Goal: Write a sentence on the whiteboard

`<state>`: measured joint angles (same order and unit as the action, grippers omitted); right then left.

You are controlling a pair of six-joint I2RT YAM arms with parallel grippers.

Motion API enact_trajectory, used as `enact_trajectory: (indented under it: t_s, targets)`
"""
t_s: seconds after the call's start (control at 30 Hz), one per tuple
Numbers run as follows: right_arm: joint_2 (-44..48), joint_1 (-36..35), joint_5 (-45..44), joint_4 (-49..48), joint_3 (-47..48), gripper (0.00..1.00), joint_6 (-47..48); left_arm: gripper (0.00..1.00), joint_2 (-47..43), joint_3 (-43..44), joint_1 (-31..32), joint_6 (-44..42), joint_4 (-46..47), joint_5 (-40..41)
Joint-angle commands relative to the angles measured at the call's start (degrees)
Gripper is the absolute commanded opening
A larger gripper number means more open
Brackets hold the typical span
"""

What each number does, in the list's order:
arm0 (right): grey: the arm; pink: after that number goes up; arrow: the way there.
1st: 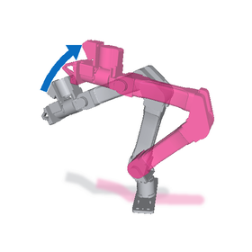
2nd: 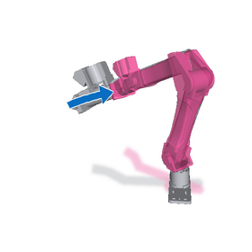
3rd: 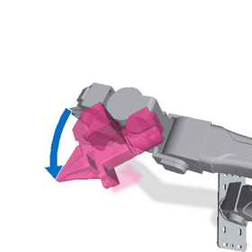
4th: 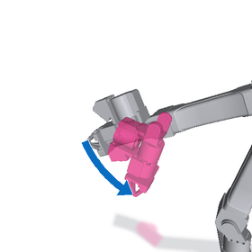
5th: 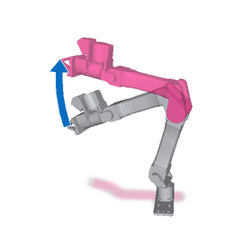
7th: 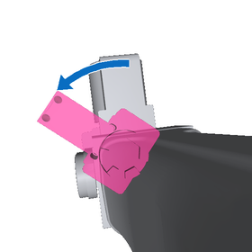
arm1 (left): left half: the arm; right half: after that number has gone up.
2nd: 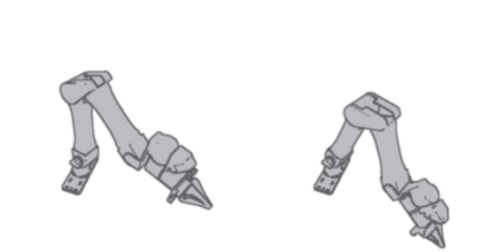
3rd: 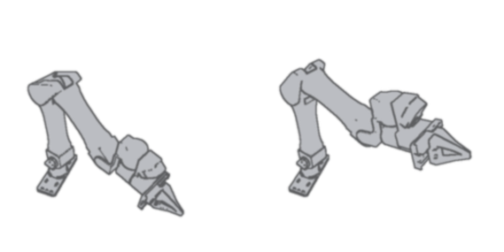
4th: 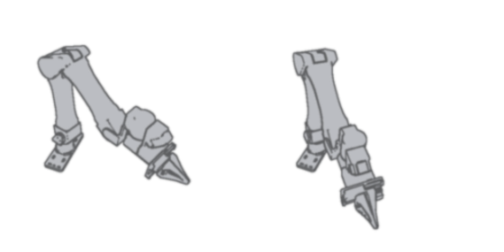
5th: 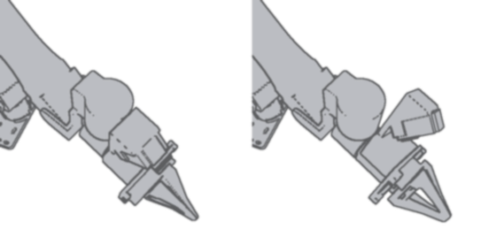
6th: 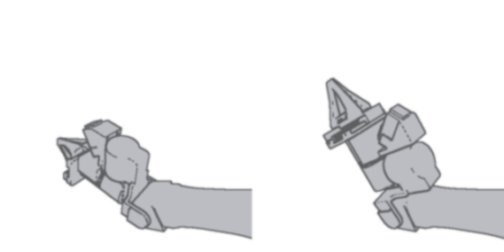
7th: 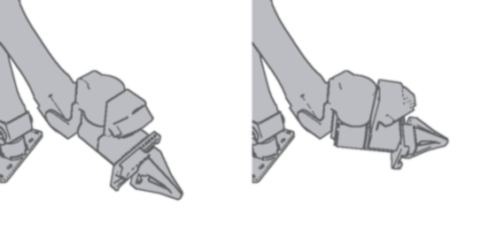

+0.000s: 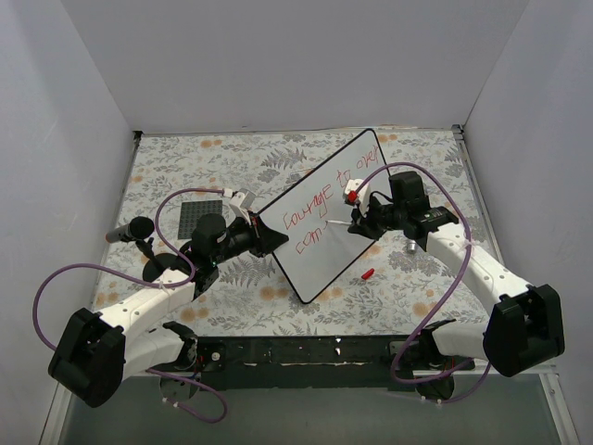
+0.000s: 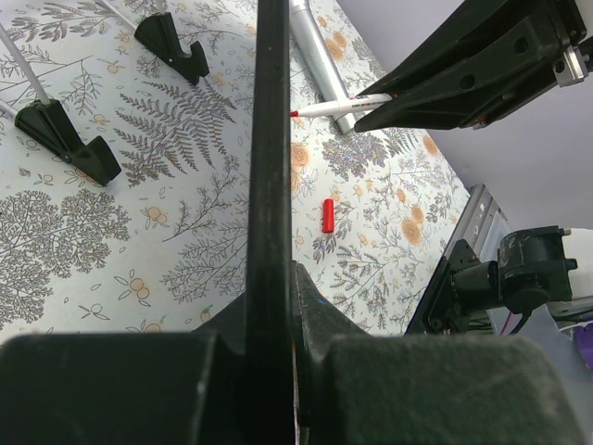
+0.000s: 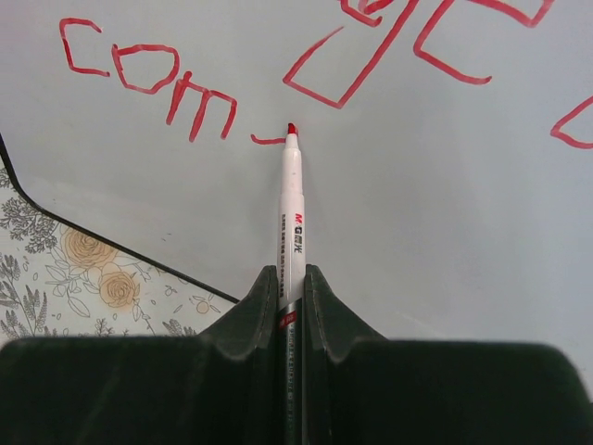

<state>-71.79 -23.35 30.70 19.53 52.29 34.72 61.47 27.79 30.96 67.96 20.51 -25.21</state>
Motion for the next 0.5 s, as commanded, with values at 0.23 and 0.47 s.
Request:
enact_trajectory:
  t_s: [0.23,0.47]
  targets:
    - [-0.54,-0.11,4.72,-1.25,1.06,0.01,1.05,0.00,-0.83,1.39,0.33,-2.31,1.20,-0.98]
    - [-0.72,-0.11,4.90,0.68,-0.08,0.01,2.37,0.00,-0.92,1.48,0.33,-2.22,1.28,-0.98]
